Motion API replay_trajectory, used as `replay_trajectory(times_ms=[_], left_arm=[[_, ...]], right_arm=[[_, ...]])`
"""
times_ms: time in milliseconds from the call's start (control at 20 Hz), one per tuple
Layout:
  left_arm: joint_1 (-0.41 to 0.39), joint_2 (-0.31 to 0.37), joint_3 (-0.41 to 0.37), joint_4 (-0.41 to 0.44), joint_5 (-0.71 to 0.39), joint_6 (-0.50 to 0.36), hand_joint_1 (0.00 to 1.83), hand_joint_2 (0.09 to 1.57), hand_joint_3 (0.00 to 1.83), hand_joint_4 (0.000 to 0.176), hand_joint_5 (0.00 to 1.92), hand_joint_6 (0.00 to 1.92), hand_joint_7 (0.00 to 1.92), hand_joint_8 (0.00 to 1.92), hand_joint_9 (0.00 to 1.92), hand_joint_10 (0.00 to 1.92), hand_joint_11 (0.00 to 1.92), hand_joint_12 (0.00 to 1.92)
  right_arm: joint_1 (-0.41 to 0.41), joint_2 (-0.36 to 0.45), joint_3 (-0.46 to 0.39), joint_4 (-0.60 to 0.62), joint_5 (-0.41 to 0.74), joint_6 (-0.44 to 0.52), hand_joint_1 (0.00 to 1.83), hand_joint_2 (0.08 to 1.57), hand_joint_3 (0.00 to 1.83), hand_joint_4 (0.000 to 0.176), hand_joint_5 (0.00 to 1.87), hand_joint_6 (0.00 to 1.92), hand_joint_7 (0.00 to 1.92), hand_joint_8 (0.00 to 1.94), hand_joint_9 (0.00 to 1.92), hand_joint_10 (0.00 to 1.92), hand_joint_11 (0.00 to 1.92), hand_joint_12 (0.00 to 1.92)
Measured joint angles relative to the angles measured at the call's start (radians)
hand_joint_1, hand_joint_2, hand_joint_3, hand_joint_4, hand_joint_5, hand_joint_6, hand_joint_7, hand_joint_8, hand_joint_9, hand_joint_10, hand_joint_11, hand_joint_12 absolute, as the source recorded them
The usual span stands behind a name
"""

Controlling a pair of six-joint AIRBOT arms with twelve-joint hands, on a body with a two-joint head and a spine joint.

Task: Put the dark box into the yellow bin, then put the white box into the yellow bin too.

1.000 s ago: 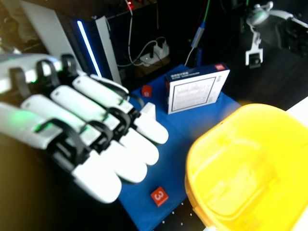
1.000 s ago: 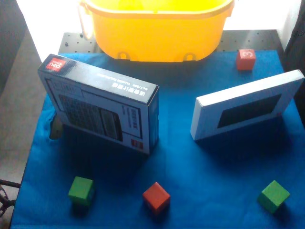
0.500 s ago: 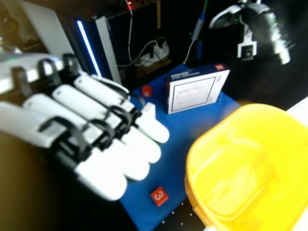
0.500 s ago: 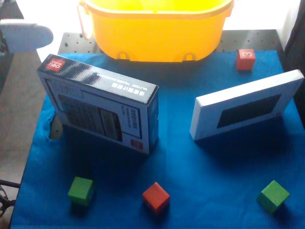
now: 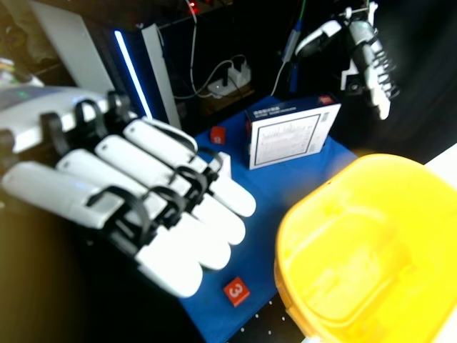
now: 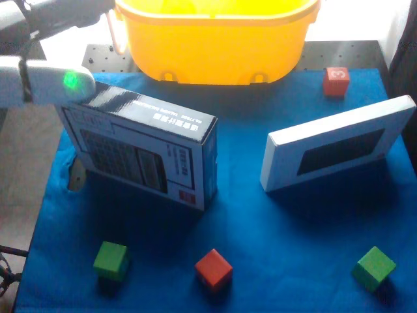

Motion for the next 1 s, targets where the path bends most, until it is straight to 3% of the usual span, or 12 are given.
replay_trajectory(times_ms=[100, 150, 300, 400, 550, 700, 750, 800, 850, 900, 950, 1000], left_arm=[[0.000, 0.000, -0.001, 0.021, 0.018, -0.006, 0.44, 0.84, 0.00, 0.105, 0.00, 0.00, 0.12, 0.00, 0.15, 0.01, 0.10, 0.15], [0.000, 0.000, -0.001, 0.033, 0.030, -0.011, 0.47, 0.79, 0.00, 0.124, 0.00, 0.00, 0.11, 0.00, 0.15, 0.00, 0.07, 0.16], [0.000, -0.007, -0.001, 0.062, 0.053, -0.014, 0.47, 0.79, 0.01, 0.127, 0.00, 0.00, 0.11, 0.00, 0.19, 0.00, 0.08, 0.27], [0.000, -0.028, 0.008, 0.071, 0.066, -0.023, 0.64, 0.71, 0.00, 0.172, 0.00, 0.00, 0.14, 0.01, 0.14, 0.00, 0.04, 0.25], [-0.001, -0.064, 0.036, 0.092, 0.089, -0.039, 0.66, 0.78, 0.01, 0.158, 0.00, 0.00, 0.11, 0.00, 0.10, 0.00, 0.00, 0.17], [-0.002, -0.110, 0.083, 0.099, 0.109, -0.073, 0.70, 0.77, 0.00, 0.162, 0.03, 0.01, 0.12, 0.00, 0.11, 0.00, 0.00, 0.11], [-0.005, -0.135, 0.108, 0.106, 0.121, -0.098, 0.74, 0.78, 0.00, 0.123, 0.08, 0.00, 0.11, 0.00, 0.11, 0.00, 0.05, 0.15], [-0.011, -0.151, 0.128, 0.100, 0.125, -0.114, 1.01, 0.87, 0.01, 0.031, 0.30, 0.03, 0.31, 0.03, 0.33, 0.01, 0.18, 0.45], [-0.015, -0.161, 0.140, 0.095, 0.132, -0.114, 1.37, 1.03, 0.02, 0.000, 0.96, 0.56, 1.00, 0.65, 0.99, 0.86, 0.78, 0.89], [-0.016, -0.163, 0.141, 0.089, 0.137, -0.128, 1.40, 1.02, 0.00, 0.000, 1.19, 0.30, 1.17, 0.64, 1.12, 0.98, 1.02, 1.02], [-0.016, -0.163, 0.141, 0.090, 0.137, -0.130, 1.41, 1.00, 0.00, 0.000, 1.28, 0.16, 1.26, 0.52, 1.19, 0.94, 1.09, 1.07], [-0.016, -0.163, 0.141, 0.093, 0.137, -0.130, 1.41, 0.99, 0.00, 0.000, 1.29, 0.18, 1.28, 0.48, 1.22, 0.85, 1.09, 1.03]], right_arm=[[0.000, 0.000, 0.000, 0.000, 0.000, 0.000, 0.02, 1.17, 0.00, 0.000, 0.39, 0.01, 0.40, 0.00, 0.33, 0.00, 0.01, 0.73], [0.000, 0.000, 0.000, 0.000, 0.000, 0.000, 0.02, 1.18, 0.00, 0.000, 0.39, 0.01, 0.39, 0.00, 0.32, 0.00, 0.00, 0.73], [0.000, 0.000, 0.000, 0.000, 0.000, 0.000, 0.03, 1.17, 0.00, 0.000, 0.40, 0.01, 0.39, 0.00, 0.31, 0.00, 0.00, 0.73], [0.000, -0.001, 0.000, 0.000, 0.000, 0.000, 0.02, 1.17, 0.00, 0.000, 0.41, 0.00, 0.40, 0.00, 0.33, 0.00, 0.00, 0.78], [0.000, -0.001, 0.000, 0.000, 0.000, 0.000, 0.03, 1.20, 0.00, 0.000, 0.45, 0.01, 0.43, 0.00, 0.36, 0.01, 0.00, 0.81], [0.000, -0.001, 0.000, 0.003, 0.000, 0.000, 0.01, 1.23, 0.01, 0.000, 0.46, 0.00, 0.43, 0.00, 0.37, 0.00, 0.00, 0.83], [0.000, -0.001, 0.000, 0.003, 0.000, 0.000, 0.02, 1.22, 0.00, 0.000, 0.47, 0.00, 0.44, 0.00, 0.38, 0.00, 0.00, 0.86], [0.000, -0.001, 0.000, 0.003, 0.000, 0.000, 0.04, 1.20, 0.00, 0.000, 0.48, 0.00, 0.46, 0.00, 0.39, 0.00, 0.00, 0.88], [0.000, -0.001, 0.000, 0.002, 0.000, 0.000, 0.03, 1.20, 0.00, 0.000, 0.47, 0.00, 0.45, 0.00, 0.39, 0.00, 0.00, 0.89], [0.000, -0.001, 0.000, 0.003, 0.000, 0.000, 0.01, 1.20, 0.00, 0.000, 0.45, 0.00, 0.44, 0.00, 0.38, 0.00, 0.00, 0.91], [0.000, -0.001, 0.000, 0.005, 0.000, 0.000, 0.02, 1.20, 0.00, 0.000, 0.45, 0.00, 0.43, 0.00, 0.37, 0.00, 0.00, 0.91], [0.000, 0.000, 0.000, 0.005, 0.000, 0.000, 0.07, 1.18, 0.00, 0.000, 0.45, 0.00, 0.42, 0.00, 0.35, 0.00, 0.00, 0.86]])
